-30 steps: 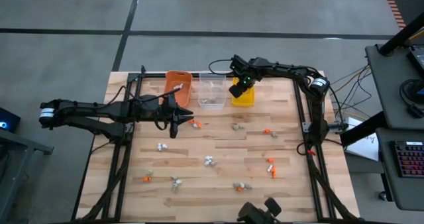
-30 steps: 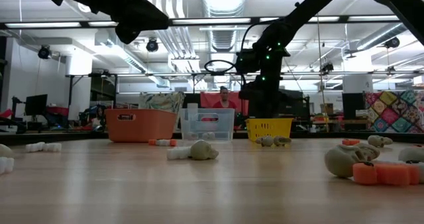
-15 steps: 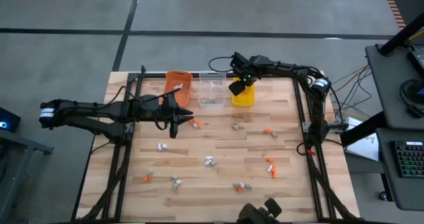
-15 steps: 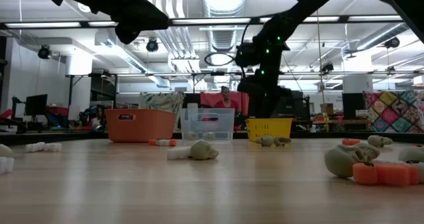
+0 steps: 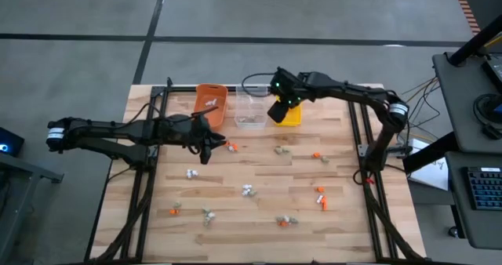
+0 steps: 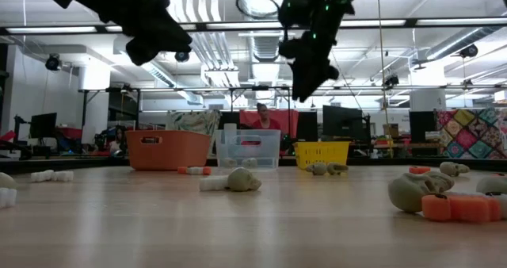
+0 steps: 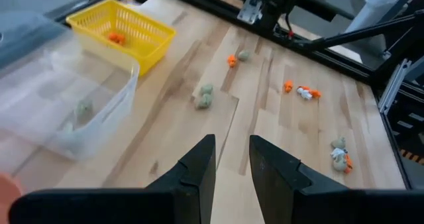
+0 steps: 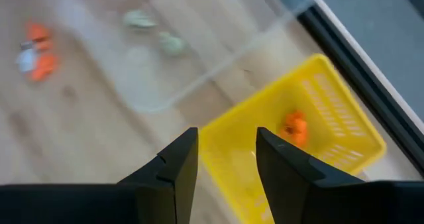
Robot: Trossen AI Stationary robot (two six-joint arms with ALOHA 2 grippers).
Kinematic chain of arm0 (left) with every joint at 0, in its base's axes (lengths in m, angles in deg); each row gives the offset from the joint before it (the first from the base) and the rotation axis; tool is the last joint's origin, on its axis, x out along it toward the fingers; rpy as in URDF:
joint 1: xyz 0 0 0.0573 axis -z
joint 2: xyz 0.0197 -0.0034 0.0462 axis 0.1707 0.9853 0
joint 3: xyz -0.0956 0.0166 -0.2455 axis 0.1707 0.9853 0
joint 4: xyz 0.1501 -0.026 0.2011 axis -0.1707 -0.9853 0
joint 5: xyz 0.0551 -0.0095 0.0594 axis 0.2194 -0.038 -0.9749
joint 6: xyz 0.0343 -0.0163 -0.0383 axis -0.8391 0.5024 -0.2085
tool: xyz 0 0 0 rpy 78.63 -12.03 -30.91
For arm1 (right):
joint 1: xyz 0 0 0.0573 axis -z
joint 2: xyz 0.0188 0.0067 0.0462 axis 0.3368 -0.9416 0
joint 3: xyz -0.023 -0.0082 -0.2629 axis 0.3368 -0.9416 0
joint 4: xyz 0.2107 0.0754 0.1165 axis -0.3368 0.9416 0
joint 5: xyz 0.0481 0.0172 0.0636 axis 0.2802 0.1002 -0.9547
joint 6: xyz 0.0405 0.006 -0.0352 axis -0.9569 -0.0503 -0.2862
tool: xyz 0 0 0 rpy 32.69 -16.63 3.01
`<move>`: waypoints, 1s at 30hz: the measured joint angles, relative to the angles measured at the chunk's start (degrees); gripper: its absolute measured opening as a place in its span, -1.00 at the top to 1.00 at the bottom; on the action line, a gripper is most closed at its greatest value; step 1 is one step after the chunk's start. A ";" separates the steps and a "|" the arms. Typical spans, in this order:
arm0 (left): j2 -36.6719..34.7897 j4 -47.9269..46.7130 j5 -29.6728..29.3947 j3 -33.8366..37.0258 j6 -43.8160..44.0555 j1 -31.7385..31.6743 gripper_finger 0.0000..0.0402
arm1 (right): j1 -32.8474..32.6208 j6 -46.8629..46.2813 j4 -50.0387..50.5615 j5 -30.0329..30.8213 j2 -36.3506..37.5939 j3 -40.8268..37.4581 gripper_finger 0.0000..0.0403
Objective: Sort Halloween decoration
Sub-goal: Put the gray skull toy into the transparent bin
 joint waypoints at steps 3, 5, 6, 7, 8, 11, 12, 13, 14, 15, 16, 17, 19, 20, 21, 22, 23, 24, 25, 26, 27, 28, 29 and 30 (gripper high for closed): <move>0.00 -1.70 0.03 0.00 1.40 0.39 0.63 | -3.72 0.60 0.03 0.03 1.84 -0.42 0.35; 0.00 -2.80 0.50 0.02 2.21 1.03 0.63 | -6.48 0.83 0.07 0.05 2.89 -0.85 0.37; 0.00 -3.37 0.78 0.00 2.63 1.44 0.63 | -7.80 0.83 -0.11 0.04 3.58 -1.29 0.37; 0.00 -3.93 1.10 0.02 2.97 1.90 0.63 | -9.20 0.83 -0.06 0.08 4.16 -1.77 0.38; 0.00 -4.24 1.43 0.02 3.19 2.38 0.63 | -10.57 0.83 -0.28 0.19 4.65 -2.30 0.39; 0.00 -5.01 1.53 0.02 3.46 3.92 0.63 | -14.45 0.84 -2.18 0.83 6.29 -4.73 0.40; 0.00 -5.00 1.54 0.02 3.55 4.39 0.63 | -15.70 0.78 -2.68 1.19 6.69 -5.48 0.41; 0.01 -5.05 1.55 0.02 3.58 4.84 0.63 | -16.82 0.52 -3.15 1.43 7.13 -6.23 0.41; 0.00 -5.03 1.57 0.02 3.68 5.25 0.63 | -17.88 0.32 -3.38 1.50 7.52 -7.03 0.42; 0.00 -5.03 1.55 0.02 3.75 5.55 0.63 | -18.86 0.10 -3.66 1.50 8.00 -7.87 0.42; 0.00 -5.06 1.57 0.02 3.86 5.86 0.63 | -19.91 -0.21 -4.11 1.50 8.41 -8.73 0.43; 0.00 -5.08 1.57 0.02 4.09 6.09 0.63 | -20.82 -0.58 -4.55 1.52 8.79 -9.50 0.43; 0.00 -5.05 1.55 0.02 4.20 6.39 0.63 | -22.56 -0.68 -4.67 1.52 9.30 -11.16 0.45; 0.01 -5.05 1.55 0.02 4.19 6.46 0.63 | -23.37 -0.66 -4.71 1.52 9.57 -12.02 0.45; 0.00 -5.02 1.55 0.02 4.19 6.54 0.63 | -24.17 -0.44 -4.74 1.51 9.73 -12.84 0.46; 0.00 -4.94 1.55 0.02 4.20 6.55 0.63 | -25.02 0.19 -4.74 1.51 9.77 -13.66 0.46; 0.00 -4.80 1.55 0.02 4.19 6.55 0.63 | -25.78 0.60 -4.77 1.52 9.78 -14.48 0.47; 0.00 -4.73 1.55 0.02 4.18 6.55 0.63 | -26.52 0.92 -4.82 1.52 9.78 -15.34 0.48; 0.00 -4.77 1.55 0.02 4.14 6.53 0.63 | -27.20 1.11 -4.94 1.52 9.78 -16.26 0.48; 0.00 -4.73 1.55 0.02 3.89 6.53 0.63 | -27.86 1.24 -5.40 1.52 9.79 -17.30 0.49; 0.00 -4.70 1.53 0.02 3.66 6.55 0.63 | -28.46 1.24 -6.22 1.50 9.78 -18.31 0.50; 0.00 -4.59 1.55 0.02 3.24 6.55 0.63 | -28.98 0.95 -6.98 1.50 9.79 -19.25 0.50; 0.01 -4.26 1.54 0.02 2.93 6.55 0.63 | -29.42 0.86 -7.79 1.48 9.82 -20.35 0.51; 0.00 -3.83 1.55 0.02 2.71 6.54 0.63 | -29.80 0.87 -8.74 1.50 9.93 -21.50 0.52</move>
